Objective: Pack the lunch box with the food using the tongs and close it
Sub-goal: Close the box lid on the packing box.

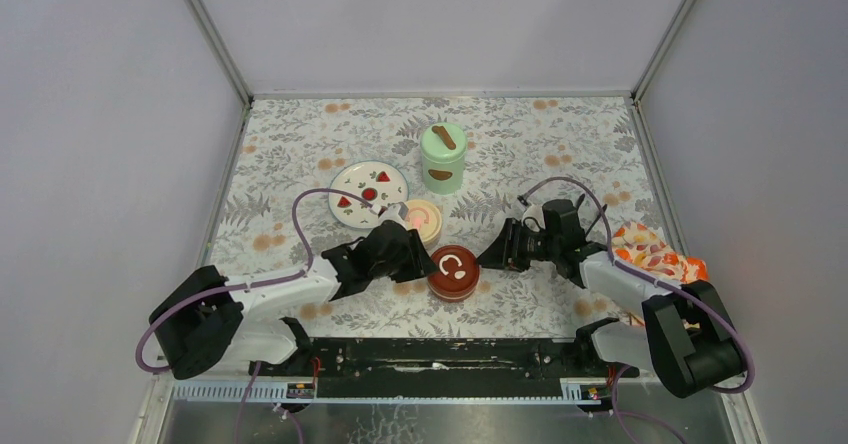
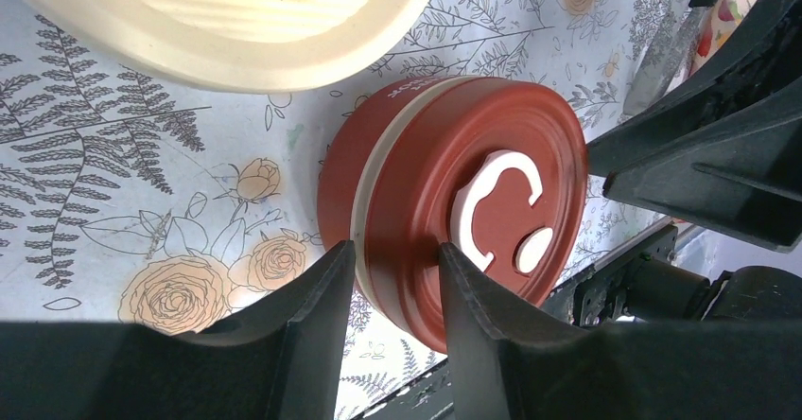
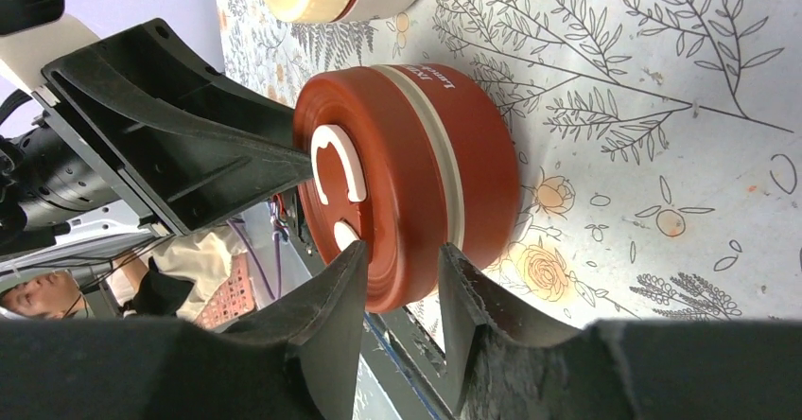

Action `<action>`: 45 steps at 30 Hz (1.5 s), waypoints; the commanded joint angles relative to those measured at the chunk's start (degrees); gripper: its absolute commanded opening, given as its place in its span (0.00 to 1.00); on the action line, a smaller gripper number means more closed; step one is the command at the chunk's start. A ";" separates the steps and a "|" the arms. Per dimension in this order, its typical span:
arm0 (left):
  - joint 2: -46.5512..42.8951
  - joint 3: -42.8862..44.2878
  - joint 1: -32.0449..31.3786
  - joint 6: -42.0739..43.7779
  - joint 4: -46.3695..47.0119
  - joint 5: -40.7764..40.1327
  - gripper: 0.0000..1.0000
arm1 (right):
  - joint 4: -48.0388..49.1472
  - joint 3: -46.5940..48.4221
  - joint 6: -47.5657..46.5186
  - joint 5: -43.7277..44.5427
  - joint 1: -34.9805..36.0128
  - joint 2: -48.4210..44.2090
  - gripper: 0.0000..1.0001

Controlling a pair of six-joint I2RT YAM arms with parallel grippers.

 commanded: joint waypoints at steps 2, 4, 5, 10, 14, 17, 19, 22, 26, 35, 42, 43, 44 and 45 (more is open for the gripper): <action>0.52 1.78 -0.33 0.75 -3.35 -2.64 0.45 | -2.35 3.54 -2.47 1.12 0.27 -0.45 0.40; 0.69 1.88 -0.29 0.85 -3.53 -2.65 0.45 | -2.53 4.05 -2.60 1.33 0.75 -0.08 0.40; 0.78 1.89 -0.36 0.85 -3.57 -2.64 0.45 | -2.86 4.29 -2.83 1.68 0.97 0.16 0.40; 1.10 1.97 -0.77 1.19 -3.73 -2.76 0.46 | -5.85 6.05 -4.83 4.63 3.30 0.90 0.40; 1.55 2.06 -1.70 1.31 -4.79 -3.72 0.46 | -10.06 7.20 -7.58 9.32 5.13 1.20 0.39; 2.01 2.13 -2.94 1.35 -6.66 -6.03 0.47 | -14.22 7.94 -9.74 13.15 6.45 1.39 0.38; 2.46 2.14 -4.21 1.27 -8.09 -8.02 0.47 | -16.40 8.48 -11.12 15.61 7.48 1.24 0.38; 3.38 2.60 -6.52 1.26 -9.98 -10.93 0.48 | -19.30 9.27 -13.01 18.94 8.66 0.81 0.38; 5.28 1.71 -7.75 0.17 -10.89 -12.09 0.49 | -22.51 10.79 -14.53 22.62 10.25 0.01 0.38; 7.00 0.78 -8.10 0.60 -13.62 -15.25 0.53 | -27.94 15.97 -17.03 29.88 15.94 2.39 0.38; 3.83 3.39 -7.94 2.19 -12.70 -14.62 0.61 | -30.35 21.84 -18.65 27.92 16.29 0.80 0.41; 3.01 4.20 -7.85 2.53 -12.68 -14.64 0.62 | -31.35 23.24 -19.18 28.11 16.23 0.71 0.41; 2.20 5.32 -7.87 2.90 -12.92 -14.95 0.62 | -32.21 24.58 -19.72 28.43 16.27 0.69 0.41; 1.53 7.01 -7.84 3.32 -13.45 -15.37 0.63 | -32.77 25.72 -20.12 28.65 16.23 0.63 0.42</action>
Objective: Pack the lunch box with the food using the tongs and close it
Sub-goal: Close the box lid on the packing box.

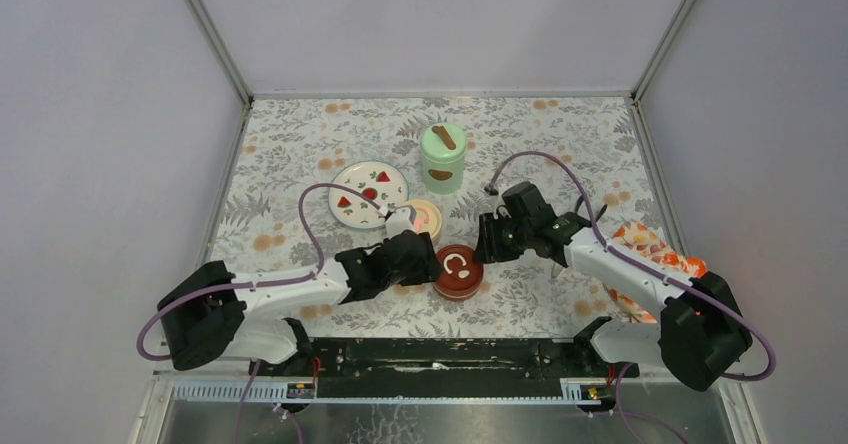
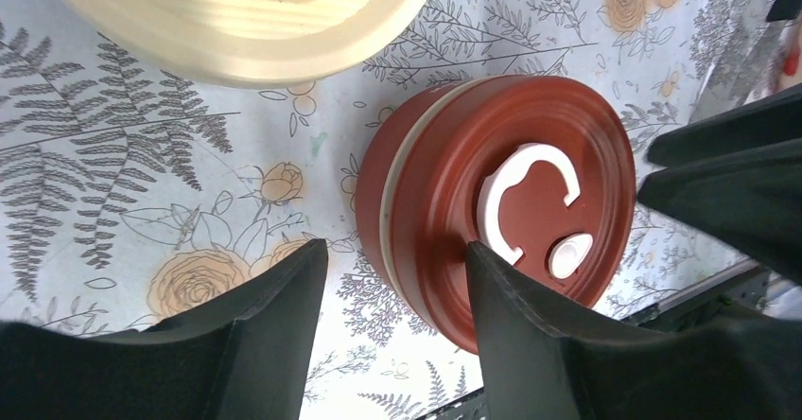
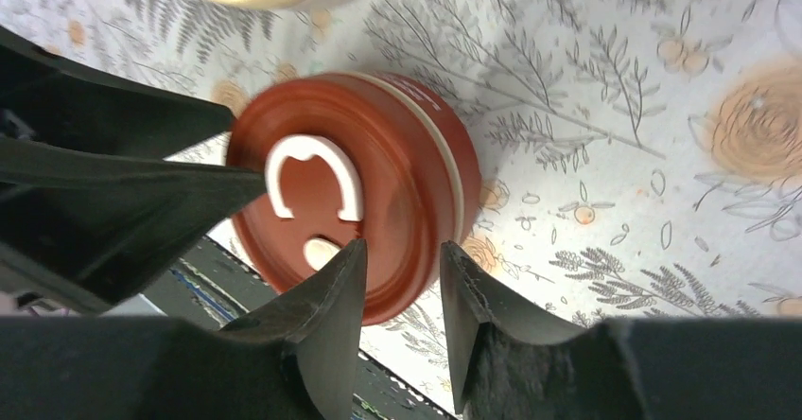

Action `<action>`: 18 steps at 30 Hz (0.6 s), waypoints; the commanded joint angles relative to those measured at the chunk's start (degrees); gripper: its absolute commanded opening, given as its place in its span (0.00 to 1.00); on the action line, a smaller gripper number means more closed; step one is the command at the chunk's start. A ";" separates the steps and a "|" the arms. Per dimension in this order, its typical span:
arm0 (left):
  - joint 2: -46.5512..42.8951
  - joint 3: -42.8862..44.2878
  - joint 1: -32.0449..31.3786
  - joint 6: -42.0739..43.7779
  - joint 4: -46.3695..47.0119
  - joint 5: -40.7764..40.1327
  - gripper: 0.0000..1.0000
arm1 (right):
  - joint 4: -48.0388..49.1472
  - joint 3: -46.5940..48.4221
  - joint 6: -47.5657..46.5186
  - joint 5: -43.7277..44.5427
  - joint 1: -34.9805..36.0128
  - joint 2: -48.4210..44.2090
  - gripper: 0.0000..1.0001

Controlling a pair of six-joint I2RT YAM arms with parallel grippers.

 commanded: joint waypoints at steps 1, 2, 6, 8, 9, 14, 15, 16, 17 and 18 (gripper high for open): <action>-1.97 4.30 -0.39 4.32 -8.69 -1.74 0.64 | -3.10 7.35 -3.42 1.84 0.43 -0.96 0.42; -2.65 5.51 -0.39 4.80 -9.55 -2.19 0.64 | -3.40 8.04 -3.65 1.92 0.46 -0.89 0.42; -4.79 8.57 -0.39 5.59 -13.12 -3.11 0.66 | -3.98 9.56 -4.72 1.59 0.44 0.86 0.42; -4.97 9.12 -0.39 5.59 -13.94 -2.47 0.66 | -4.70 10.07 -5.46 1.47 0.44 2.00 0.42; -4.91 9.08 -0.37 5.55 -13.94 -1.81 0.65 | -4.71 10.21 -5.63 1.37 0.44 2.48 0.42; -2.71 8.19 -0.48 4.64 -13.46 0.11 0.63 | -4.31 10.53 -5.84 0.68 0.52 4.81 0.41; -1.93 8.02 -0.48 4.59 -13.19 0.60 0.62 | -4.40 10.51 -5.89 0.62 0.45 5.29 0.41; -1.05 7.94 -0.48 4.52 -12.94 1.33 0.61 | -4.54 10.41 -5.99 0.58 0.50 5.97 0.40; -0.03 7.85 -0.52 4.52 -12.79 1.98 0.60 | -4.72 10.25 -6.07 0.47 0.45 6.52 0.40; 0.94 7.70 -0.63 4.54 -12.48 2.39 0.60 | -4.84 9.96 -6.16 0.42 0.55 7.05 0.40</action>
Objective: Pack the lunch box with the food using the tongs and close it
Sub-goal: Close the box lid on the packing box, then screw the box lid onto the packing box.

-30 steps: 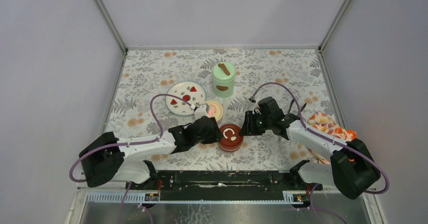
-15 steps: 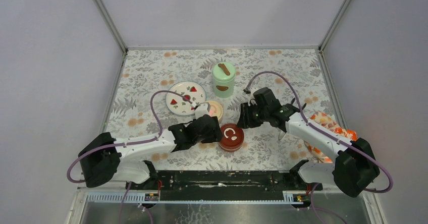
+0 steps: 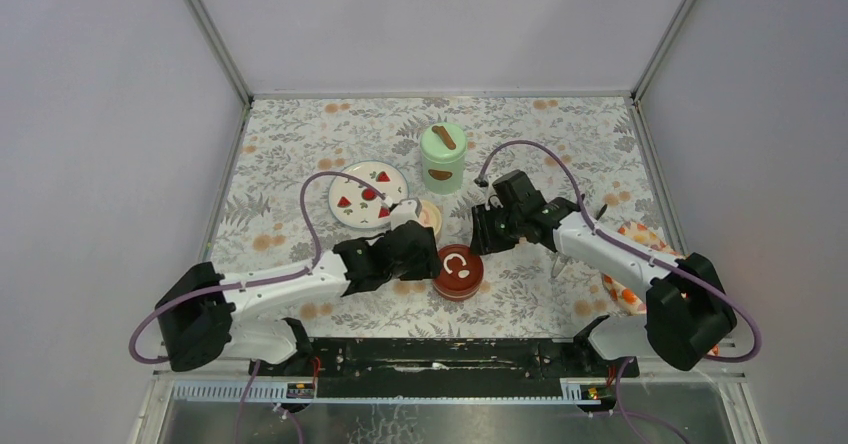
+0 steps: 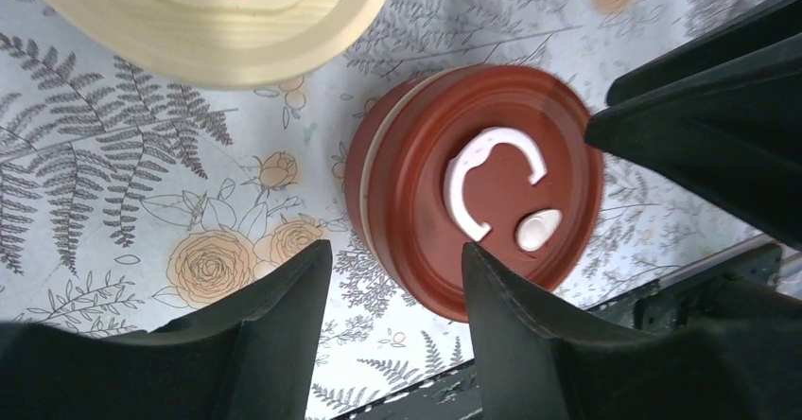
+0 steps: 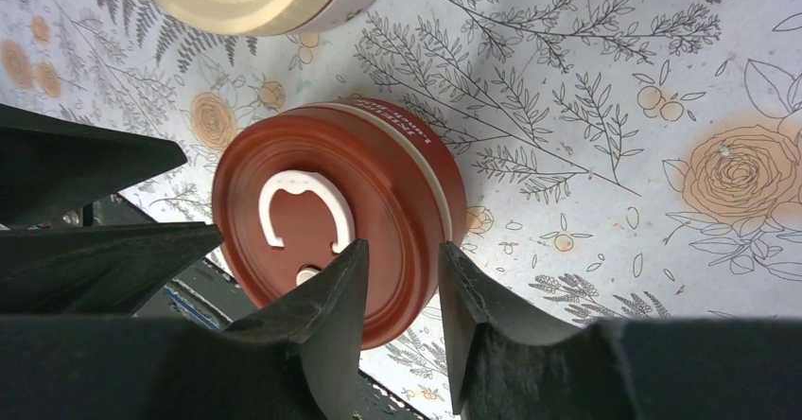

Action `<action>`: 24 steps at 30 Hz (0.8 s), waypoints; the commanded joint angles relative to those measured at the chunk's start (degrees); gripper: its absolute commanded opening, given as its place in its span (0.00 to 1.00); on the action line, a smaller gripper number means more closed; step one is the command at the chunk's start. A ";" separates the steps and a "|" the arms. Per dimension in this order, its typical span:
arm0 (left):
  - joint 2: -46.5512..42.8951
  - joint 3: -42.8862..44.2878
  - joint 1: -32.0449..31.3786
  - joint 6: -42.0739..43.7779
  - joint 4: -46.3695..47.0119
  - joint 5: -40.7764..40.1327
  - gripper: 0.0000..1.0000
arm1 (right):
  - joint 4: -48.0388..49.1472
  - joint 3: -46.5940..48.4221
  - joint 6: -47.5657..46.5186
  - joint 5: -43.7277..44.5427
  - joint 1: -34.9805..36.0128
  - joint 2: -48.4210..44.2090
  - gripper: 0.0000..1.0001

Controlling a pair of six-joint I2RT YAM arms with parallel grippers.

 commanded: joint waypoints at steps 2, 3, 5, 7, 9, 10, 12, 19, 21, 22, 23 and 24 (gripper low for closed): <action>5.15 -0.94 -0.69 0.38 0.17 2.70 0.59 | -1.21 0.99 -1.55 -0.47 0.74 2.32 0.39; 5.91 -1.38 -0.74 0.16 0.66 2.88 0.58 | -1.43 0.65 -1.72 -0.20 0.95 2.70 0.39; 7.04 -2.69 -0.78 -0.38 1.37 3.11 0.56 | -2.22 0.14 -2.00 0.60 1.46 3.56 0.39; 7.79 -3.79 -0.78 -0.95 1.71 3.06 0.54 | -3.32 -0.01 -2.19 1.96 2.02 4.49 0.38; 8.31 -4.81 -0.78 -1.21 1.82 2.97 0.54 | -4.36 0.13 -2.58 3.38 2.43 5.10 0.38; 8.58 -5.34 -0.78 -1.33 1.89 2.87 0.53 | -4.67 0.28 -2.69 3.97 2.62 5.25 0.38; 9.13 -6.02 -0.74 -1.42 1.86 2.71 0.53 | -4.99 0.61 -2.68 4.50 2.82 5.13 0.38; 7.24 -4.10 -0.77 -1.27 0.62 2.18 0.55 | -7.61 4.48 -3.84 4.97 2.99 3.50 0.38; 6.50 -2.34 -0.78 -0.62 -0.36 1.93 0.56 | -8.25 5.69 -4.23 5.03 3.03 3.96 0.37; 6.34 -1.56 -0.78 -0.25 -0.80 1.82 0.56 | -8.44 6.08 -4.28 5.06 3.02 4.22 0.37; 6.36 -0.96 -0.74 0.07 -1.22 1.74 0.56 | -8.44 6.33 -4.29 4.96 3.06 4.53 0.36; 6.36 -0.44 -0.82 0.32 -1.53 1.67 0.55 | -8.37 6.47 -4.29 4.92 3.00 4.75 0.36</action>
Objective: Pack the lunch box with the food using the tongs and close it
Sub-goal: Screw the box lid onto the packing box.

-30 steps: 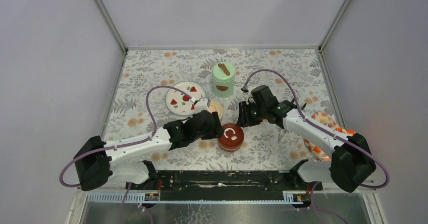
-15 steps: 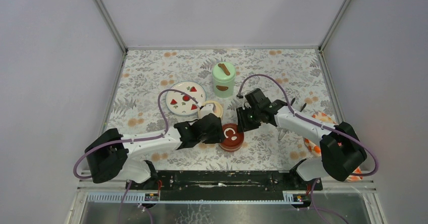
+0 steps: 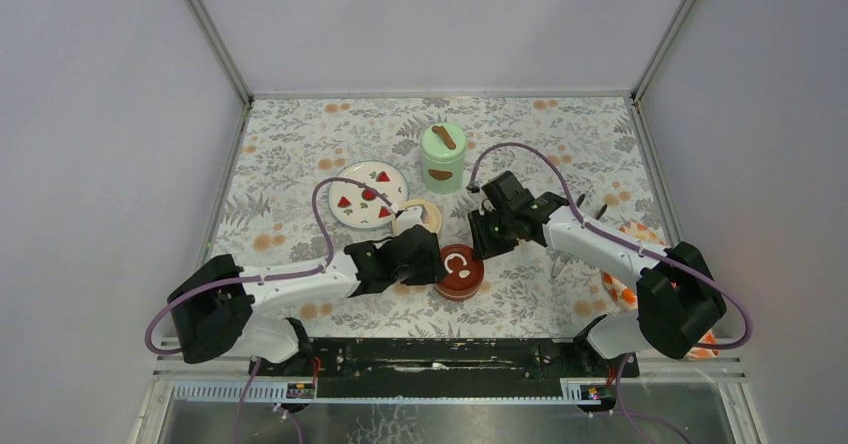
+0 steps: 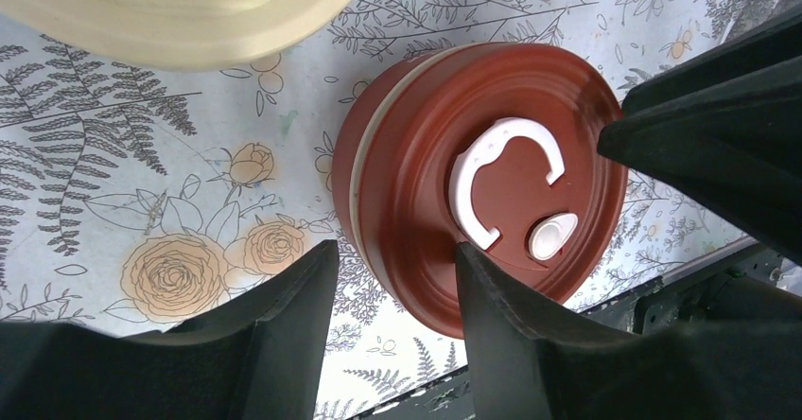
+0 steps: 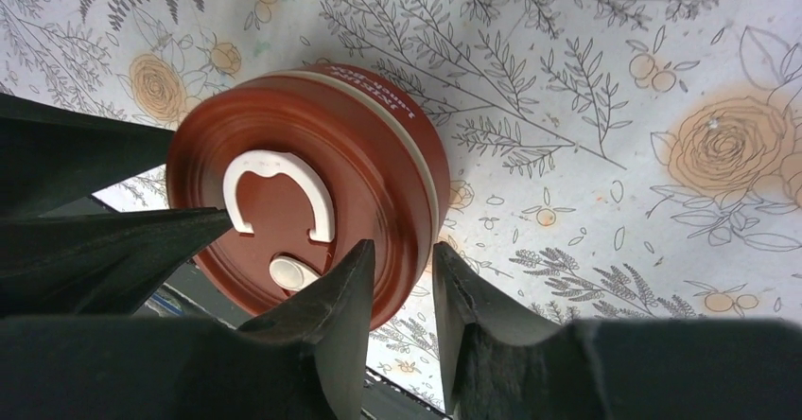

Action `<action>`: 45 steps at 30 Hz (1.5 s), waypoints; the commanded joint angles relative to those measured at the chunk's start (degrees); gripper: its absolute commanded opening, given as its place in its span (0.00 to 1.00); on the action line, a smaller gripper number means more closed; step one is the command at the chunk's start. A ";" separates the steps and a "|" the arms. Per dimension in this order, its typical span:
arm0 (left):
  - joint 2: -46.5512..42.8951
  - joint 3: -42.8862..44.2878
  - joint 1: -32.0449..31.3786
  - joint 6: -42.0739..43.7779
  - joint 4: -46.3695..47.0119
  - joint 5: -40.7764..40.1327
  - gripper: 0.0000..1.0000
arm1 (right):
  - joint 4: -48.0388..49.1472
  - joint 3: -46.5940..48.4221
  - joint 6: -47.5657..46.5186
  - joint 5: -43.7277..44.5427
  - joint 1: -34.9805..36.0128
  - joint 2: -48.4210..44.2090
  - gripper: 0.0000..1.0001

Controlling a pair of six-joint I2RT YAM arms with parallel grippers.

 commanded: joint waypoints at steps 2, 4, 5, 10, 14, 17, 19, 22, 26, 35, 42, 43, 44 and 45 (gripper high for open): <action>1.40 2.27 -0.40 3.01 -7.20 -1.46 0.55 | -1.64 3.36 -1.44 1.25 0.73 0.66 0.35; 1.79 2.42 -0.41 3.28 -7.35 -1.34 0.52 | -1.52 3.29 -1.50 0.90 0.73 0.94 0.35; 2.13 2.45 -0.36 3.32 -7.34 -1.35 0.51 | -1.50 3.28 -1.39 0.87 0.74 1.06 0.34; 4.53 3.28 -0.41 4.18 -7.47 -1.59 0.44 | -1.85 2.58 -1.17 1.29 1.16 1.47 0.30; 6.30 4.83 -0.28 5.56 -7.58 -2.93 0.40 | -1.97 1.01 0.26 1.35 2.17 0.41 0.24; 7.72 6.45 0.34 7.05 -7.78 -4.43 0.38 | -2.74 -0.18 2.43 2.20 3.35 -1.09 0.24; 8.57 7.43 1.10 7.77 -7.75 -5.57 0.38 | -3.20 -1.17 4.22 2.65 4.15 -2.21 0.24; 8.97 8.30 3.19 8.70 -7.12 -6.41 0.38 | -3.90 -3.26 6.38 2.59 5.12 -3.94 0.23; 7.37 8.75 4.42 9.81 -6.33 -7.21 0.45 | -4.22 -4.87 7.19 2.11 5.57 -7.20 0.25; -2.70 4.23 4.24 8.89 -6.24 -4.59 0.63 | -8.18 3.19 3.78 4.88 6.05 -8.40 0.35; -9.40 -1.58 4.31 6.44 -2.19 0.60 0.67 | -11.12 7.92 3.49 9.94 11.15 -4.01 0.37; -9.53 -1.95 4.26 6.27 -1.28 1.50 0.68 | -11.35 8.34 3.44 10.56 11.58 -3.32 0.37; -9.36 -2.22 4.31 6.20 -0.65 2.17 0.68 | -11.78 8.77 3.31 10.81 12.05 -2.75 0.38; -9.11 -2.18 4.33 6.16 -0.40 2.50 0.68 | -12.02 9.35 3.32 10.85 12.43 -2.18 0.39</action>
